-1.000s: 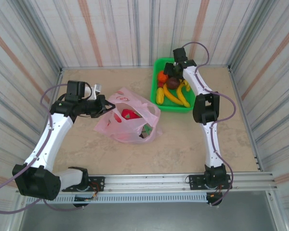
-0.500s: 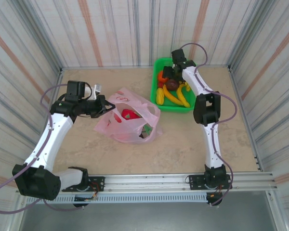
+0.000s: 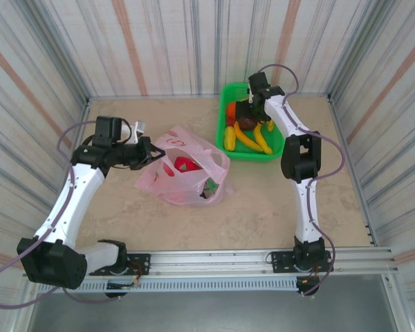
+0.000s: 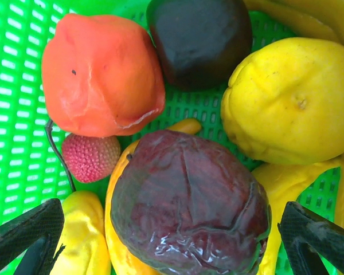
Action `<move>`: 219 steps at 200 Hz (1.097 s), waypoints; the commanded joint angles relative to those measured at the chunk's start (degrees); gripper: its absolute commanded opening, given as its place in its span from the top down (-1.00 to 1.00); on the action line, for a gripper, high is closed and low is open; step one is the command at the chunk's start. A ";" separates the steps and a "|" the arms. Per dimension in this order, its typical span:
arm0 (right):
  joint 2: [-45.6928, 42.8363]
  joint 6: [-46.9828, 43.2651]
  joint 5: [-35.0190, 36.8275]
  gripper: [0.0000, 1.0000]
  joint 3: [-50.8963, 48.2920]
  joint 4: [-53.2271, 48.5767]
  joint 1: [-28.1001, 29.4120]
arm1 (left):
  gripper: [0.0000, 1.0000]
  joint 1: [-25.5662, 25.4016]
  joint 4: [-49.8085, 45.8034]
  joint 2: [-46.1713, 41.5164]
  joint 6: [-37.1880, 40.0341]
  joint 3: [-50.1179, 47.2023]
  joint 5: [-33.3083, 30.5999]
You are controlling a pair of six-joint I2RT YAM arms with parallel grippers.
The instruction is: Place the fake fruits into the plastic bag and tie a complex knot
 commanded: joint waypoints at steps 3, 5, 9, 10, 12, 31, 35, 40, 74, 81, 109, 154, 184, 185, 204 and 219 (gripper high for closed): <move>1.29 -1.61 -1.07 -0.99 -0.29 -2.19 -0.01 | 1.00 0.17 -1.26 -1.73 0.66 1.27 0.10; 1.35 -1.61 -1.04 -0.99 -0.32 -2.17 0.00 | 1.00 0.17 -1.26 -1.74 0.67 1.26 0.10; 1.58 -1.59 -1.04 -0.99 -0.41 -2.19 0.00 | 1.00 0.14 -1.26 -1.66 0.59 1.32 0.11; 1.61 -1.60 -1.04 -0.99 -0.39 -2.24 0.00 | 1.00 0.17 -1.21 -1.65 0.63 1.38 0.10; 1.74 -1.60 -1.08 -0.99 -0.41 -2.25 0.00 | 1.00 0.15 -1.20 -1.72 0.59 1.38 0.10; 2.66 -1.77 -0.70 -0.98 -0.37 -2.95 0.17 | 1.00 0.14 -1.26 -1.58 0.58 1.51 -0.05; 2.75 -1.90 -0.48 -0.98 -0.49 -3.03 0.25 | 1.00 0.17 -1.26 -1.63 0.54 1.52 0.00; 2.94 -2.08 -0.37 -0.98 -0.58 -3.05 0.26 | 1.00 0.19 -1.26 -1.50 0.49 1.62 0.10; 4.14 -2.74 -0.09 -0.95 -0.84 -2.74 0.35 | 1.00 0.15 -1.35 -1.20 0.60 2.09 0.01; 4.39 -2.79 -0.20 -0.94 -0.73 -2.57 0.35 | 1.00 0.15 -1.35 -1.17 0.58 2.06 0.01; 5.06 -2.84 -0.30 -0.86 -0.69 -2.45 0.34 | 1.00 0.14 -1.43 -0.99 0.58 2.25 0.01; 5.32 -3.33 0.27 -0.72 -0.67 -2.90 0.44 | 1.00 0.14 -1.61 -0.93 0.67 2.53 0.01; 4.67 -3.71 1.04 -0.54 -0.63 -3.04 0.47 | 1.00 0.13 -1.79 -1.02 0.76 2.58 -0.07; 4.65 -3.71 1.06 -0.53 -0.63 -3.06 0.50 | 1.00 0.16 -1.79 -0.98 0.76 2.58 -0.07; 3.47 -3.80 1.28 -0.44 -0.63 -2.80 0.44 | 1.00 0.19 -1.87 -1.00 0.76 2.56 -0.07; 2.42 -3.89 1.47 -0.41 -0.72 -2.62 0.44 | 1.00 0.20 -1.87 -1.06 0.76 2.40 -0.16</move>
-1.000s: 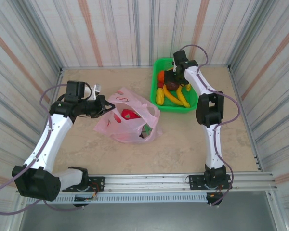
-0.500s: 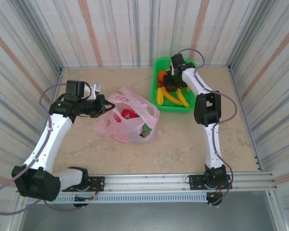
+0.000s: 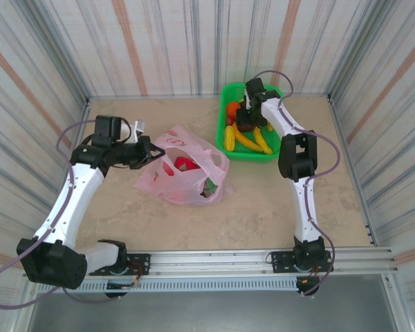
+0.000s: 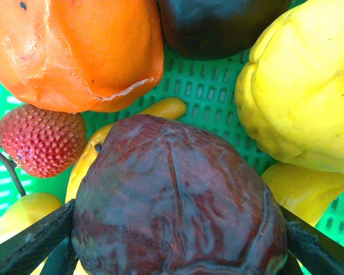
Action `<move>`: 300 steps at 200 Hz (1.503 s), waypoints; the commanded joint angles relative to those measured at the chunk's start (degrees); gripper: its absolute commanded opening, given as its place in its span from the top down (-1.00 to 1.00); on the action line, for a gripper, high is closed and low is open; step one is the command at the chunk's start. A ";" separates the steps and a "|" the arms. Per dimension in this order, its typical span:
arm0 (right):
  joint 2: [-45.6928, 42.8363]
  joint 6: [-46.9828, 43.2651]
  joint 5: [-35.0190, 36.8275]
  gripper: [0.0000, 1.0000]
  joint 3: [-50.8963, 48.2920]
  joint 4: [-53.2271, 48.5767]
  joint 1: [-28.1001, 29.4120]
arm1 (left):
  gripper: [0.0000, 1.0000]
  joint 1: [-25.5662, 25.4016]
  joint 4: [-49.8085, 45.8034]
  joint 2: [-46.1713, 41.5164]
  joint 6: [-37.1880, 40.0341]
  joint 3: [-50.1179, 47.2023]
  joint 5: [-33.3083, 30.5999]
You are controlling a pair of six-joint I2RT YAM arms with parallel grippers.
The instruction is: Place the fake fruits into the plastic bag and tie a complex knot
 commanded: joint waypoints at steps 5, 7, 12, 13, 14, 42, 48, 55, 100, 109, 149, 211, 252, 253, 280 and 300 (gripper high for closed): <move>-1.20 -0.94 1.31 -0.40 -0.56 -1.67 -0.10 | 1.00 0.17 -1.39 -1.10 0.78 1.68 -0.14; -1.37 -0.94 1.34 -0.40 -0.56 -1.63 -0.09 | 1.00 0.13 -1.42 -1.16 0.78 1.64 -0.14; -1.80 -0.94 1.27 -0.40 -0.59 -1.64 -0.09 | 1.00 0.15 -1.44 -1.14 0.77 1.68 -0.14; -1.87 -0.94 1.26 -0.40 -0.58 -1.66 -0.09 | 1.00 0.17 -1.44 -1.17 0.78 1.68 -0.14; -1.94 -0.94 1.30 -0.40 -0.57 -1.66 -0.09 | 1.00 0.19 -1.44 -1.19 0.78 1.68 -0.14; -5.30 -0.94 1.04 -0.39 -1.76 -0.79 -0.10 | 1.00 0.18 -1.41 -1.12 0.78 1.51 -0.14; -6.25 -0.94 0.85 -0.39 -2.48 -0.35 -0.02 | 1.00 0.16 -1.44 -1.21 0.78 1.41 -0.14; -7.58 -0.86 0.73 -0.39 -3.32 0.19 -0.09 | 1.00 0.13 -1.44 -1.26 0.76 1.25 -0.18; -17.52 -0.50 -0.52 -0.39 -11.43 3.64 0.17 | 1.00 0.16 -1.17 -1.47 0.69 0.89 -0.05; -19.94 -0.35 -0.59 -0.39 -13.62 4.62 0.31 | 1.00 0.11 -1.09 -1.38 0.69 0.80 -0.05; -32.27 0.79 -1.38 -0.39 -24.83 9.01 1.60 | 1.00 0.03 -0.74 -1.39 0.49 0.58 -0.05; -52.19 4.44 -2.35 -0.38 -37.29 11.95 7.19 | 1.00 -0.07 -0.01 -1.17 0.35 0.01 -0.05; -62.37 7.61 -4.35 -0.37 -43.31 13.15 13.97 | 1.00 -0.06 0.32 -1.08 0.43 0.10 0.08; -62.56 7.73 -4.45 -0.37 -43.31 13.25 14.15 | 1.00 -0.06 0.32 -1.10 0.43 0.06 0.10; -67.10 11.39 -6.14 -0.37 -47.07 15.64 20.09 | 1.00 -0.06 0.50 -1.17 0.34 -0.16 0.12; -69.24 13.28 -6.87 -0.36 -49.13 18.13 25.18 | 1.00 -0.08 0.67 -1.45 0.36 -0.37 0.21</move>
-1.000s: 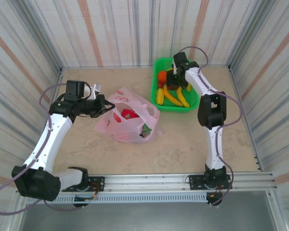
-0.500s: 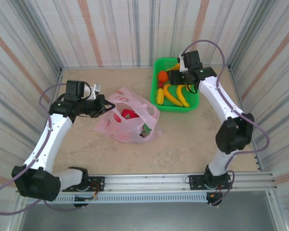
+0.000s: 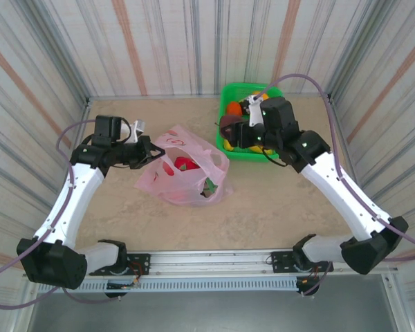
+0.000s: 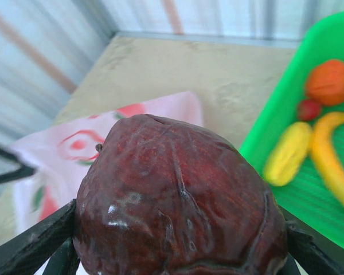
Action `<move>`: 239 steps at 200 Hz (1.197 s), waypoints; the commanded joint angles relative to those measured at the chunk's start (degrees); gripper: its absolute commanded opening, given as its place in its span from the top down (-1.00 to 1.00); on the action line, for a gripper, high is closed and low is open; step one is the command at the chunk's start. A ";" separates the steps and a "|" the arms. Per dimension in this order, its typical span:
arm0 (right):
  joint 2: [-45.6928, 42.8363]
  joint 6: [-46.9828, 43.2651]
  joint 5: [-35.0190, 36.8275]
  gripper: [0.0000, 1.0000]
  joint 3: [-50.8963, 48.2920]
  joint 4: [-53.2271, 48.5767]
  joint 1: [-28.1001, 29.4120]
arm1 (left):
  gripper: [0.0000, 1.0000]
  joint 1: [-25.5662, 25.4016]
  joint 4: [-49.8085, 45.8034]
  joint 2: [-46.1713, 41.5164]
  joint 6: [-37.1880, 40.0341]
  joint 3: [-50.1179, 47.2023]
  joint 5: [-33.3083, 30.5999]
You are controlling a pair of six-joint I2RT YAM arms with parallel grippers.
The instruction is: Place the fake fruits into the plastic bag and tie a complex knot
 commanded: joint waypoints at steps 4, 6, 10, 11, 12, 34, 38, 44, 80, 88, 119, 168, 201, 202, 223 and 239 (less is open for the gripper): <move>-2.58 4.69 -2.04 -0.36 -2.69 4.02 5.46 | 1.00 -0.04 0.39 -1.55 0.34 -0.40 0.19; -2.70 4.85 -2.04 -0.36 -2.80 4.26 5.91 | 1.00 -0.04 0.43 -1.54 0.38 -0.36 0.21; -2.80 5.16 -2.04 -0.36 -3.09 4.84 6.84 | 1.00 -0.04 0.47 -1.63 0.34 -0.49 0.19; -2.87 5.22 -2.09 -0.36 -3.14 4.97 7.07 | 1.00 -0.04 0.48 -1.64 0.34 -0.49 0.19; -2.91 5.34 -2.11 -0.36 -3.16 5.08 7.31 | 1.00 -0.04 0.48 -1.60 0.34 -0.54 0.23; -2.48 6.02 -2.57 -0.36 -3.62 6.97 13.22 | 1.00 -0.04 0.65 -1.90 0.30 -0.76 0.27; -2.19 6.07 -2.57 -0.36 -3.58 7.16 14.26 | 1.00 -0.04 0.65 -1.94 0.33 -0.76 0.32; -1.61 6.04 -2.65 -0.36 -3.49 7.21 15.70 | 1.00 -0.04 0.65 -1.93 0.34 -0.80 0.35; 3.03 6.66 -2.20 -0.36 -2.57 8.04 21.66 | 1.00 -0.04 0.74 -2.32 0.34 -1.11 0.45; 4.16 6.75 -2.44 -0.35 -2.51 8.41 22.33 | 1.00 -0.09 0.78 -2.38 0.40 -1.11 0.58; 7.84 7.30 -2.31 -0.35 -2.01 8.71 22.94 | 1.00 -0.04 0.92 -2.82 1.46 -0.87 1.33; 9.94 7.04 -0.75 -0.35 -2.43 7.86 21.43 | 1.00 -0.04 -0.46 -3.06 4.08 -0.12 2.11; 8.79 6.49 0.48 -0.35 -3.96 7.21 18.55 | 1.00 -0.04 -1.46 -3.08 5.68 0.47 2.04; 8.77 6.50 0.49 -0.35 -4.01 7.21 18.46 | 1.00 -0.04 -1.50 -3.07 5.69 0.43 2.04; 8.50 5.73 0.79 -0.34 -4.44 6.53 16.65 | 1.00 -0.04 -1.76 -3.05 6.05 0.48 2.04; 8.78 4.51 1.80 -0.34 -4.33 6.00 16.02 | 1.00 -0.04 -1.81 -2.93 6.01 0.48 2.12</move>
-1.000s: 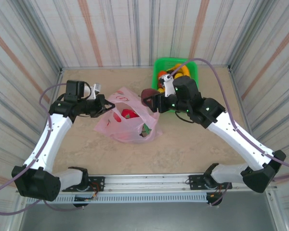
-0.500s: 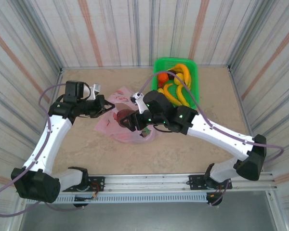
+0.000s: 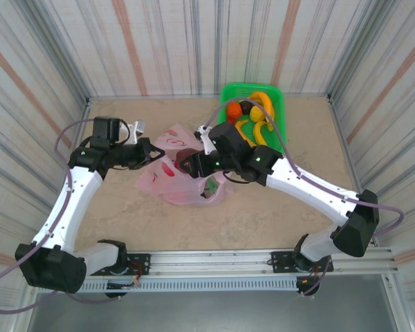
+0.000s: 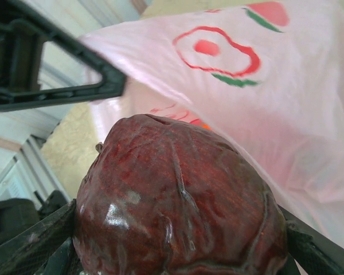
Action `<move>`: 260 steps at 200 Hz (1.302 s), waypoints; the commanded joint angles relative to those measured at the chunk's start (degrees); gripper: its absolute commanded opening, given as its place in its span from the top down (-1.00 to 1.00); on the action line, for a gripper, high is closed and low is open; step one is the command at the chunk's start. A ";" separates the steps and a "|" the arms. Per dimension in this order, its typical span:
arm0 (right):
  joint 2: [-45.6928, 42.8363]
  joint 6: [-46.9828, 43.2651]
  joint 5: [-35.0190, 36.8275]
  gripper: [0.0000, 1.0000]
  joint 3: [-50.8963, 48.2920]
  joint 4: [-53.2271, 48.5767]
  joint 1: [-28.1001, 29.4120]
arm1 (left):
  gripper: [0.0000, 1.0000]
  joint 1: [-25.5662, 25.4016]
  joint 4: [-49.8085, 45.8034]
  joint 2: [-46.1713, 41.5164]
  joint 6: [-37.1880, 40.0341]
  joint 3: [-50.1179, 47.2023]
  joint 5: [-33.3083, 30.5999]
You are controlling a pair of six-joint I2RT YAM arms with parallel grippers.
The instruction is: Place the fake fruits into the plastic bag and tie a complex knot
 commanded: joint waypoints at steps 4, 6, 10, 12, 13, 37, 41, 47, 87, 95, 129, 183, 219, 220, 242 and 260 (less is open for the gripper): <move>-0.78 -2.00 2.66 -0.34 -0.61 -1.76 -0.96 | 1.00 -0.04 -1.50 -1.25 1.92 1.00 1.57; -0.65 -2.19 2.65 -0.34 -0.58 -1.80 -1.00 | 1.00 -0.04 -1.48 -1.19 1.92 1.00 1.54; -0.50 -2.57 2.58 -0.34 -0.59 -1.86 -1.01 | 1.00 -0.04 -1.50 -1.18 1.92 1.01 1.60; -0.39 -2.73 2.54 -0.34 -0.53 -1.89 -0.99 | 1.00 -0.04 -1.50 -1.20 1.92 1.07 1.64; -0.31 -2.86 2.53 -0.34 -0.55 -1.90 -1.00 | 1.00 -0.04 -1.50 -1.23 1.92 1.03 1.63; 1.77 -3.86 2.08 -0.35 -0.51 -2.08 -0.45 | 1.00 -0.04 -1.50 -1.12 1.66 1.09 1.80; 2.14 -3.99 2.36 -0.35 -0.50 -2.10 -0.27 | 1.00 -0.04 -1.49 -1.21 1.67 1.13 1.84; 2.60 -4.17 2.82 -0.35 -0.45 -2.08 0.01 | 1.00 -0.04 -1.46 -1.19 1.66 1.22 1.90; 6.37 -3.92 2.82 -0.35 -0.92 1.15 0.49 | 1.00 -0.04 -1.49 -1.29 1.28 1.55 2.48; 7.21 -3.73 2.66 -0.35 -0.83 1.97 0.57 | 1.00 0.00 -1.48 -1.35 1.30 1.54 2.50; 11.14 -2.53 -0.71 -0.40 0.22 5.92 1.18 | 1.00 -0.04 -1.54 -1.81 1.10 1.32 1.85; 18.22 -0.36 -7.33 -0.49 3.87 8.65 2.68 | 1.00 1.38 -2.11 -2.89 -0.10 0.89 -0.31; 19.00 -0.42 -7.18 -0.63 4.76 7.60 2.69 | 1.00 2.90 -2.16 -3.81 -0.19 -0.05 0.34; 18.92 -0.43 -7.16 -0.64 4.78 7.59 2.69 | 1.00 2.92 -2.18 -3.77 -0.19 -0.05 0.37; 18.32 -0.70 -6.82 -0.69 4.62 6.88 2.42 | 1.00 3.03 -2.21 -3.80 -0.10 -0.29 0.54; 17.97 -0.95 -6.58 -0.70 4.47 6.22 2.31 | 1.00 3.03 -2.13 -3.73 -0.03 -0.32 0.65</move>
